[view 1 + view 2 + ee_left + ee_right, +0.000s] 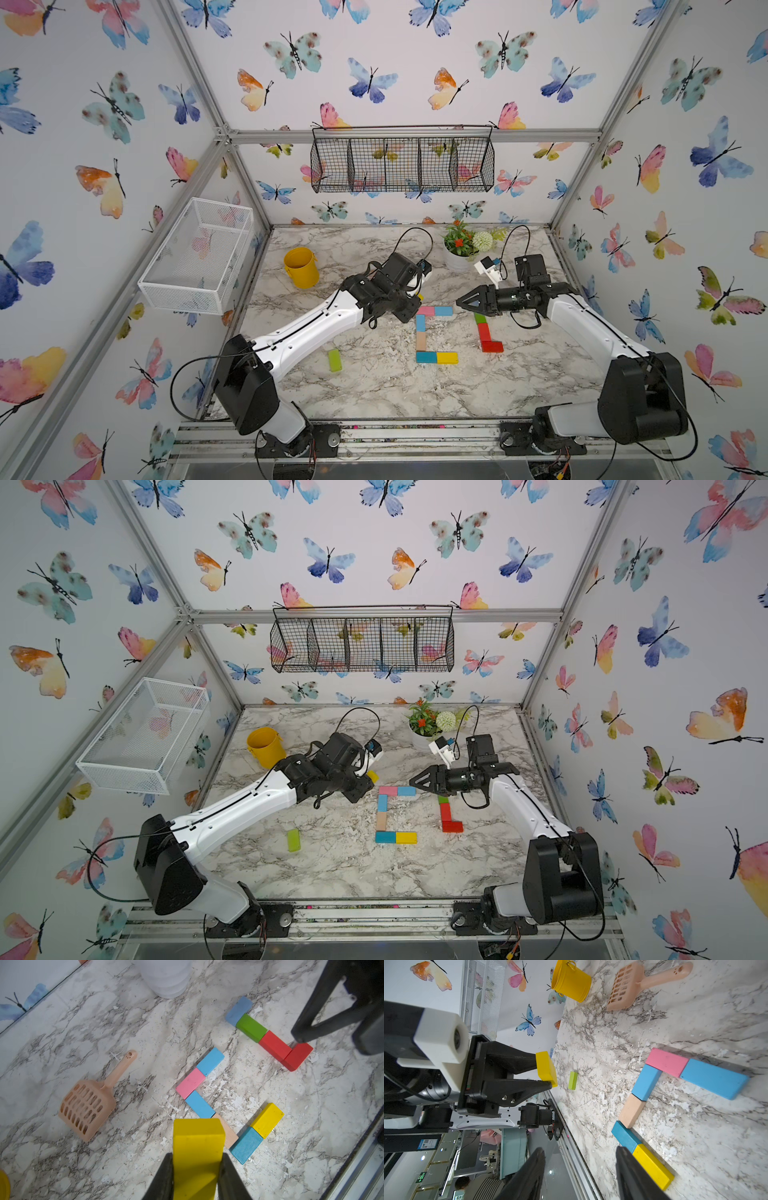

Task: Assemble the letter c with building blocks
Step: Pick up the building block from the center of the board.

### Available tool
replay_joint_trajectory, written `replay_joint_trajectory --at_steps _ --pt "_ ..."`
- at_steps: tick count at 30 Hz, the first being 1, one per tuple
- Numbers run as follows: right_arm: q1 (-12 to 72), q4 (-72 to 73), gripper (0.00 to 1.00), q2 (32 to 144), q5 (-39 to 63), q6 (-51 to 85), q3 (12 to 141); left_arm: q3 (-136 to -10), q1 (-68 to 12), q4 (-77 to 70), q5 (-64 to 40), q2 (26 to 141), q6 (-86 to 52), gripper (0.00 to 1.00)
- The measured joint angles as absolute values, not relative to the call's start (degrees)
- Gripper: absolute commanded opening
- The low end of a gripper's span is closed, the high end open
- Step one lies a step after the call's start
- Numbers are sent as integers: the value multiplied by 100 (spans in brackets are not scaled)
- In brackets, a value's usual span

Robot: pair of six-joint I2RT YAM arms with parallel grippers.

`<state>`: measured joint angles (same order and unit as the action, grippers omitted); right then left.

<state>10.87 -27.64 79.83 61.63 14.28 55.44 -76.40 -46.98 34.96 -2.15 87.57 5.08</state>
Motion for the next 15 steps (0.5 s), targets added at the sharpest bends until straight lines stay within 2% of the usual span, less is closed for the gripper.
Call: replay_joint_trajectory --at_steps 5,10,15 --pt "1151 -2755 56 7988 6182 1610 5618 -7640 -4696 3214 -679 8912 996 26" --pt "1267 -2567 48 7988 6204 1944 5603 -7732 -4696 3006 -1116 9113 1310 25" --pt "1402 -2248 48 7988 6294 2276 5561 -7824 -4698 2759 -1507 9279 1562 24"
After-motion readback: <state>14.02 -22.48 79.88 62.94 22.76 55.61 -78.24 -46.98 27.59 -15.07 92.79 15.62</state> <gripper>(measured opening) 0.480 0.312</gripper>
